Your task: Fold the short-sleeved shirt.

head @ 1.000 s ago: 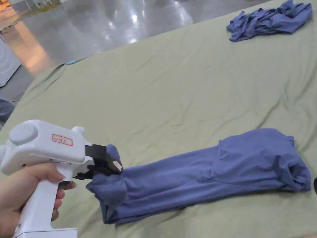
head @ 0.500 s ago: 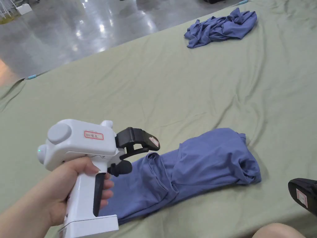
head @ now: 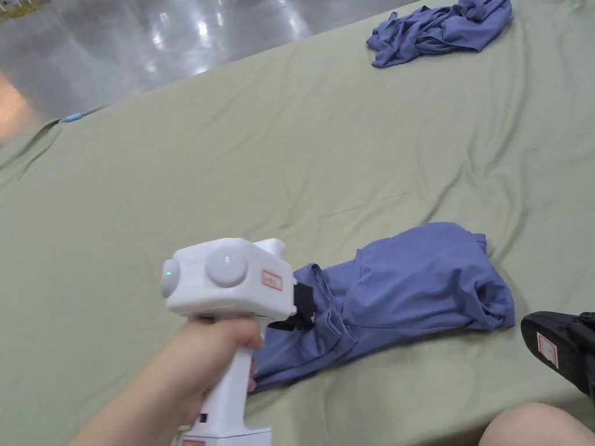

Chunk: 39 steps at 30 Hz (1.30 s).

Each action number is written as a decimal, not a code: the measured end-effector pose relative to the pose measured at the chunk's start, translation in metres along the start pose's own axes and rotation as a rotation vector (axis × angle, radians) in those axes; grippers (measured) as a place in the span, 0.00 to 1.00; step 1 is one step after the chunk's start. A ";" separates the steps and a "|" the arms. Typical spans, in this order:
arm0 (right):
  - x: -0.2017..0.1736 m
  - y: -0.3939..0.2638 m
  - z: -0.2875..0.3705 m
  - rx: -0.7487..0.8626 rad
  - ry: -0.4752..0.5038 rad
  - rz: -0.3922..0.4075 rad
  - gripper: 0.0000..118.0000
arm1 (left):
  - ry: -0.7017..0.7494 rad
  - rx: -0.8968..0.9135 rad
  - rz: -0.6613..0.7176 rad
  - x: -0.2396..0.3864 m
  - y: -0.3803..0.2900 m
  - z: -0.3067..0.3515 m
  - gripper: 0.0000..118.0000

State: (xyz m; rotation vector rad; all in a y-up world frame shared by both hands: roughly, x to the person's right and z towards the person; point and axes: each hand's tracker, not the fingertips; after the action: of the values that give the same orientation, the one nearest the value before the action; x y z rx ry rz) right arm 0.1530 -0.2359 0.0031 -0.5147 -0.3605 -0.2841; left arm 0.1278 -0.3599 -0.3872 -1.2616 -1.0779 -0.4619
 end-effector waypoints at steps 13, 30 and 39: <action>-0.011 -0.001 -0.021 -0.060 0.029 0.018 0.03 | -0.563 0.347 0.199 -0.140 -0.074 0.133 0.03; -0.037 0.008 -0.064 -0.099 0.093 0.068 0.03 | -0.709 0.207 0.381 -0.191 -0.080 0.012 0.27; -0.026 0.005 -0.050 -0.093 0.056 0.085 0.03 | -0.567 0.187 0.325 -0.192 -0.086 0.038 0.16</action>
State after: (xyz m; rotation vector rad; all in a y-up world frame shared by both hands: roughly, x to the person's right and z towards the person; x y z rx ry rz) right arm 0.1447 -0.2529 -0.0497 -0.6112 -0.2711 -0.2333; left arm -0.0444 -0.4016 -0.5064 -1.4023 -1.3142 0.2582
